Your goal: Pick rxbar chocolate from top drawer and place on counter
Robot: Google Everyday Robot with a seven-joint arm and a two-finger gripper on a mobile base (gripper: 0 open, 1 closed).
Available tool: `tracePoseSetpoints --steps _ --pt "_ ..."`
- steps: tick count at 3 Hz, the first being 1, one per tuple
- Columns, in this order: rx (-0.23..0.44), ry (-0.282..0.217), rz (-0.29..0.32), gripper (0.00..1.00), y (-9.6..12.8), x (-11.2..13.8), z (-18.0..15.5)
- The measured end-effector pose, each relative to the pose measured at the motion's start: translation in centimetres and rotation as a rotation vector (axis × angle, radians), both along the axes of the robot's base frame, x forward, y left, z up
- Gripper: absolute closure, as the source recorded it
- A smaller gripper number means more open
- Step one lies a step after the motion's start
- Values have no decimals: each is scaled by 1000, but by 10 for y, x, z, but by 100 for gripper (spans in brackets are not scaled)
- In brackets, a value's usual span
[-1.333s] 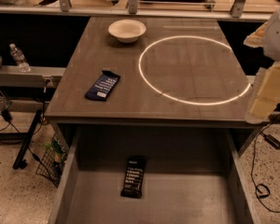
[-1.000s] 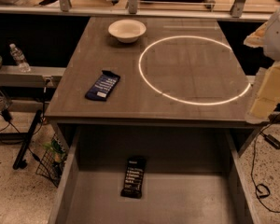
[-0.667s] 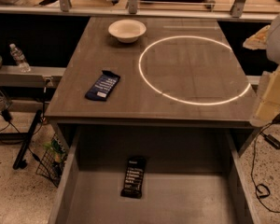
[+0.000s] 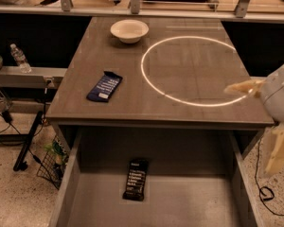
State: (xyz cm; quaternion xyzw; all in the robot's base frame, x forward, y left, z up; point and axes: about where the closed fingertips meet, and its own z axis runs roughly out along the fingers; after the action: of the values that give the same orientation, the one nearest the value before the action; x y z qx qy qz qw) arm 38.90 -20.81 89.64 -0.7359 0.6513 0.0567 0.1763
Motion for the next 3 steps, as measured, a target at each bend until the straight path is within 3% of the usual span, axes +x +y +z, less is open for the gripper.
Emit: tracePoseSetpoints --steps 1,2,3 --pt "-9 -5 190 0 32 -24 -43" --pt "-17 -2 242 0 34 -31 -53" --pt "-17 -3 235 0 34 -30 -51"
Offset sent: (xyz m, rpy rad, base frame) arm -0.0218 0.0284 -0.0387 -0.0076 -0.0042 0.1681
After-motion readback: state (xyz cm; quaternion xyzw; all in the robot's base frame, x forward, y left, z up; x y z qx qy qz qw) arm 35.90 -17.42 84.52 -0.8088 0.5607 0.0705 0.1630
